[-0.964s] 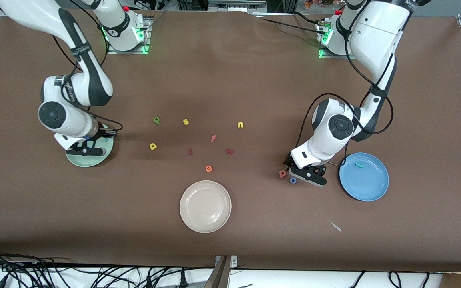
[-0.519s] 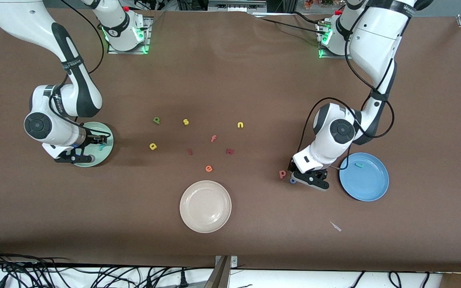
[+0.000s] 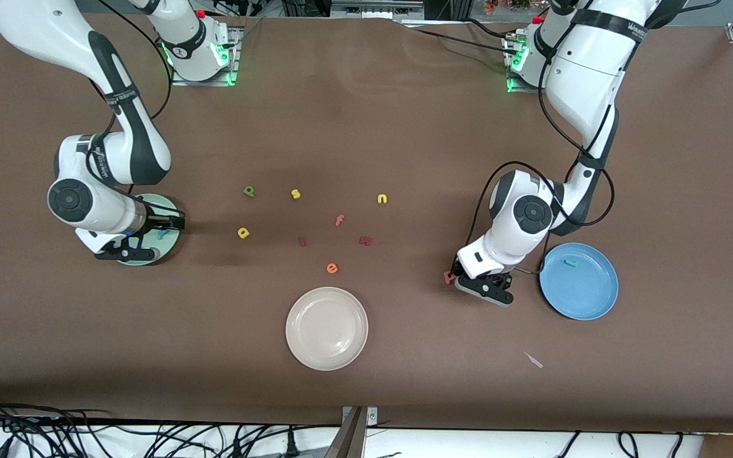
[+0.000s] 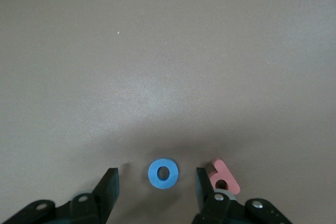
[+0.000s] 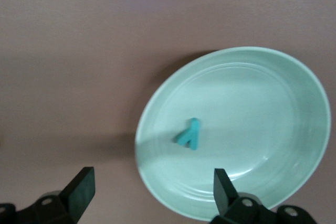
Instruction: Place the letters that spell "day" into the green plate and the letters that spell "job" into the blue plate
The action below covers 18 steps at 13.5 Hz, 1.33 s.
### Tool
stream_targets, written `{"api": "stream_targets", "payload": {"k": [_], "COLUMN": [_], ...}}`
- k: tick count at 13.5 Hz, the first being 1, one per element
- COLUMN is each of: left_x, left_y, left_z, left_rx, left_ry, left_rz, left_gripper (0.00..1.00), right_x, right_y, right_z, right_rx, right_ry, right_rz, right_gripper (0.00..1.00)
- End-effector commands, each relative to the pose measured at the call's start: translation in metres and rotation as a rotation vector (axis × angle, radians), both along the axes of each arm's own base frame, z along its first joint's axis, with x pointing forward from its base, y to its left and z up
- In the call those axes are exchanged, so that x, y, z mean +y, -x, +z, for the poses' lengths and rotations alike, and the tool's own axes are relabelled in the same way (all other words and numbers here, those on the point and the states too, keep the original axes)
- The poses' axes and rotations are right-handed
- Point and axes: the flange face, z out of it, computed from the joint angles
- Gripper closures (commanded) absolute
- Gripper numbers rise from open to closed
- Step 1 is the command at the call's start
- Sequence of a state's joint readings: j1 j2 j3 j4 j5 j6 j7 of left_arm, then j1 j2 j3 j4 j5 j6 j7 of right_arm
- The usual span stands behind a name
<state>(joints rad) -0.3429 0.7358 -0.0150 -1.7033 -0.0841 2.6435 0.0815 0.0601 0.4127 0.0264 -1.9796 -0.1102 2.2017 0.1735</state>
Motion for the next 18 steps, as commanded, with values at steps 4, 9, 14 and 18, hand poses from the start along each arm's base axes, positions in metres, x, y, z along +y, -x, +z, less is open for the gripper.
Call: {"api": "stream_targets", "payload": {"k": [4, 9, 14, 18], "left_x": [-0.007, -0.005, -0.001, -0.002], "left_y": [-0.001, -0.002, -0.003, -0.002], "left_z": [-0.011, -0.012, -0.012, -0.015], "left_rx": [0.003, 0.001, 0.001, 0.005], "left_ry": [0.003, -0.003, -0.007, -0.007], "left_rz": [0.004, 0.004, 0.008, 0.009], "left_gripper": [0.33, 0.52, 0.60, 0.61], "right_x": [0.046, 0.105, 0.135, 0.137], "right_y": [-0.002, -0.006, -0.006, -0.004], "right_z": [0.019, 0.010, -0.009, -0.018], "right_rx": [-0.008, -0.039, -0.101, -0.101], "right_ry": [-0.023, -0.066, -0.096, -0.104], "right_rz": [-0.001, 0.063, 0.058, 0.055], "right_gripper": [0.00, 0.00, 0.00, 0.00]}}
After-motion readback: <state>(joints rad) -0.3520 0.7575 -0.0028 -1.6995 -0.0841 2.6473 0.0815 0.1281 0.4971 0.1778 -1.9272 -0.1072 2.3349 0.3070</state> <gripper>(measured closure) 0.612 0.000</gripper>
